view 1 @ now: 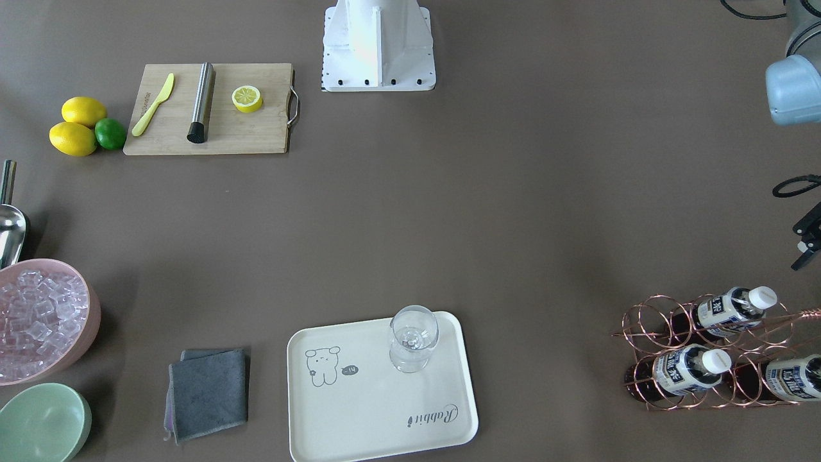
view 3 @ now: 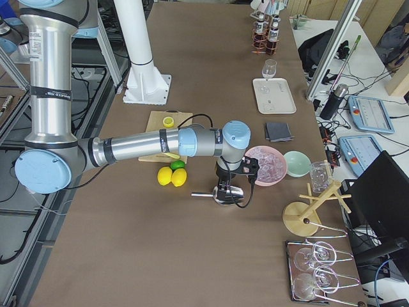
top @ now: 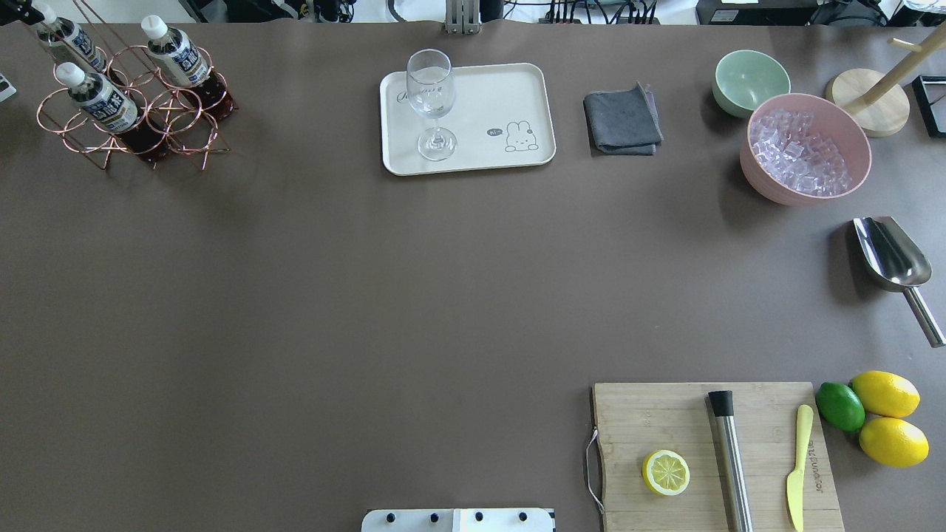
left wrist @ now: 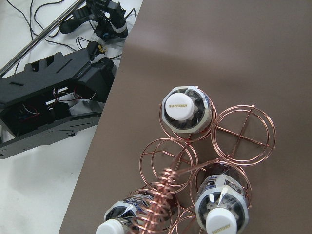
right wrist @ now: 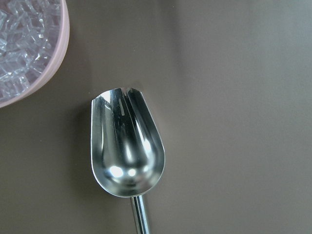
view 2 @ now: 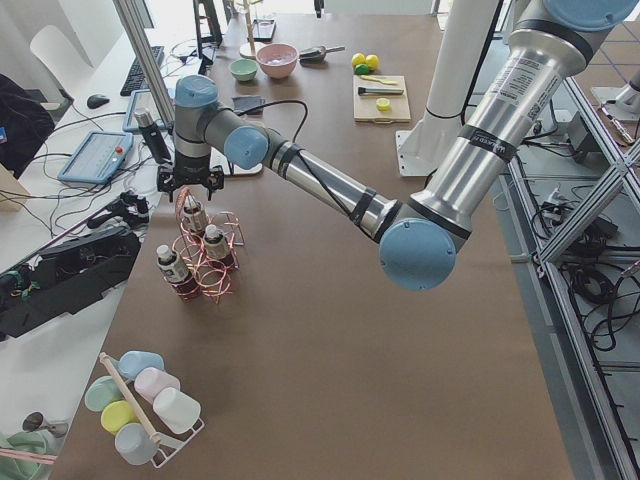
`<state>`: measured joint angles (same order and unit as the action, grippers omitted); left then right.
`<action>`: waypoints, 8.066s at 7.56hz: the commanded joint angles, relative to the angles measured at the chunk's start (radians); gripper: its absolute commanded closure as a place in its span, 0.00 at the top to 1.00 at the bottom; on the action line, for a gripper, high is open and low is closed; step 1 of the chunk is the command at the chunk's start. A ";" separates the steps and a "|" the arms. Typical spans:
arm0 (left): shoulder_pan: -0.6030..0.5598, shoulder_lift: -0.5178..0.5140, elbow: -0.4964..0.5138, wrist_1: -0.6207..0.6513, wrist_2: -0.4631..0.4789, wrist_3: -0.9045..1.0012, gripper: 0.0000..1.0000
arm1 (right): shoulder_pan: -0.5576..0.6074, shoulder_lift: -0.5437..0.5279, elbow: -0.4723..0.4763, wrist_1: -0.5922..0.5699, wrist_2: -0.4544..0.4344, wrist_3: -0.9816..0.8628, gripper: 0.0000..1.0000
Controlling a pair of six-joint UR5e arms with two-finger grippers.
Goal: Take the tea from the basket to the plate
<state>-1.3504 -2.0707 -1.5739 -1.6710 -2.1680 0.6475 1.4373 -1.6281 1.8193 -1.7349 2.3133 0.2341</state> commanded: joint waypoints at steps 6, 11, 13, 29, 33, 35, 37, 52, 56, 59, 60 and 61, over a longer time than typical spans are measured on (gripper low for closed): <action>-0.032 -0.060 0.110 -0.044 -0.007 0.087 0.88 | 0.000 -0.001 -0.005 0.000 -0.006 -0.001 1.00; -0.019 -0.063 0.130 -0.041 -0.009 0.078 0.78 | 0.000 -0.002 -0.006 -0.002 -0.006 -0.001 1.00; -0.022 -0.063 0.120 -0.041 -0.010 0.074 0.02 | 0.000 -0.002 -0.008 -0.002 -0.006 -0.001 1.00; -0.021 -0.166 -0.230 0.514 -0.182 0.007 0.00 | 0.000 -0.004 -0.012 -0.002 -0.005 -0.001 1.00; 0.099 -0.169 -0.365 0.513 -0.188 -0.158 0.00 | 0.000 -0.004 -0.011 -0.002 -0.005 -0.001 1.00; 0.151 -0.207 -0.367 0.511 -0.194 -0.166 0.00 | 0.002 -0.004 -0.011 -0.002 -0.005 -0.001 1.00; 0.213 -0.213 -0.394 0.501 -0.196 -0.189 0.00 | 0.000 -0.004 -0.012 -0.002 -0.005 -0.001 1.00; 0.448 -0.216 -0.488 0.223 -0.328 -0.744 0.00 | 0.002 -0.004 -0.012 -0.003 -0.006 -0.001 1.00; 0.543 -0.213 -0.468 0.113 -0.328 -0.738 0.00 | 0.000 -0.004 -0.012 -0.002 -0.006 -0.001 1.00; 0.550 -0.190 -0.442 0.050 -0.331 -0.659 0.00 | -0.006 0.005 -0.012 0.005 -0.018 -0.006 1.00; 0.548 -0.190 -0.427 0.048 -0.334 -0.637 0.00 | -0.012 0.008 -0.008 0.005 -0.018 -0.001 1.00; 0.548 -0.192 -0.426 0.048 -0.334 -0.635 0.00 | -0.015 0.008 -0.006 0.003 -0.018 0.001 1.00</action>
<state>-0.8019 -2.2626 -2.0122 -1.6169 -2.4998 -0.0140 1.4292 -1.6242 1.8092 -1.7317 2.2971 0.2315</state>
